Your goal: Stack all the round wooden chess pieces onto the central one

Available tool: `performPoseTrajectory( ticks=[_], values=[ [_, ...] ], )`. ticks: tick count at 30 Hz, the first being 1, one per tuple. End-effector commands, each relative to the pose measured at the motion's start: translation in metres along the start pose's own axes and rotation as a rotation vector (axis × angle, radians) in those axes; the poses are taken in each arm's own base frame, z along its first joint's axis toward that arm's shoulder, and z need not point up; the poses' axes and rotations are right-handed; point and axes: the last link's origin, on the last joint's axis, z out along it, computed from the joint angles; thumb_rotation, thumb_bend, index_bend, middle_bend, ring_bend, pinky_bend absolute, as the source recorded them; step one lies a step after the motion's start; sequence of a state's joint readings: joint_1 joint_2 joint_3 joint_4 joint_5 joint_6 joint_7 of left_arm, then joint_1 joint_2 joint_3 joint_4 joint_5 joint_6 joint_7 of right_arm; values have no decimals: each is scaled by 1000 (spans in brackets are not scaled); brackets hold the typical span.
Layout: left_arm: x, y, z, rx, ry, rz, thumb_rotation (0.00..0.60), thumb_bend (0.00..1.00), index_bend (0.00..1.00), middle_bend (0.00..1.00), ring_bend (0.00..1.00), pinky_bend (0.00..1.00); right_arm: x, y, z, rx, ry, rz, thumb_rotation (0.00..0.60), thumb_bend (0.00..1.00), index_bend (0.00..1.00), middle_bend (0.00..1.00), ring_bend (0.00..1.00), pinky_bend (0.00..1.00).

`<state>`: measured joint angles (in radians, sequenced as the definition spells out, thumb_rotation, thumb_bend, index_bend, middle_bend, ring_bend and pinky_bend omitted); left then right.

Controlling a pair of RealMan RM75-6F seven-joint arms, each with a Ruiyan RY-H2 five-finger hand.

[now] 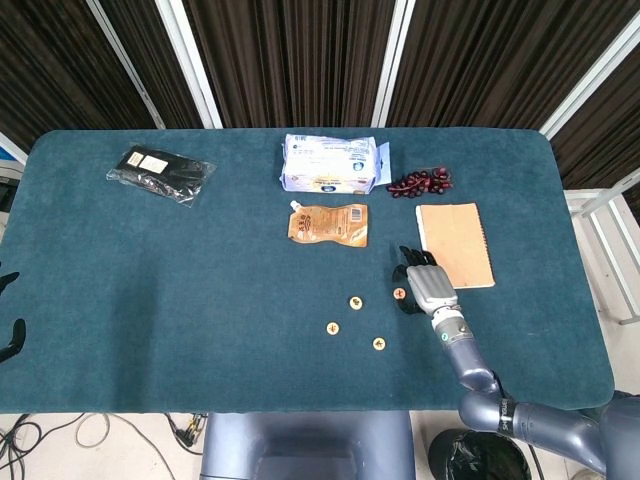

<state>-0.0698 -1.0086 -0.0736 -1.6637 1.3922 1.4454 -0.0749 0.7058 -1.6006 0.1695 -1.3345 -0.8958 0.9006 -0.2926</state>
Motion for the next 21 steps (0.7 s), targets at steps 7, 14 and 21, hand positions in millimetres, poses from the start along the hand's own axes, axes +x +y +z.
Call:
performPoseTrajectory(
  ticks=[7, 14, 21],
  values=[
    [0, 0, 0, 2, -2, -7, 600, 490, 161, 0, 0, 0, -5, 6, 1, -18, 4, -1, 600, 408, 431, 0, 0, 0],
    [0, 0, 0, 1, -4, -10, 600, 490, 161, 0, 0, 0, -6, 7, 0, -22, 12, 1, 600, 408, 457, 0, 0, 0],
    [0, 0, 0, 2, -4, -9, 600, 490, 161, 0, 0, 0, -8, 8, -1, -24, 7, -3, 600, 408, 470, 0, 0, 0]
  ],
)
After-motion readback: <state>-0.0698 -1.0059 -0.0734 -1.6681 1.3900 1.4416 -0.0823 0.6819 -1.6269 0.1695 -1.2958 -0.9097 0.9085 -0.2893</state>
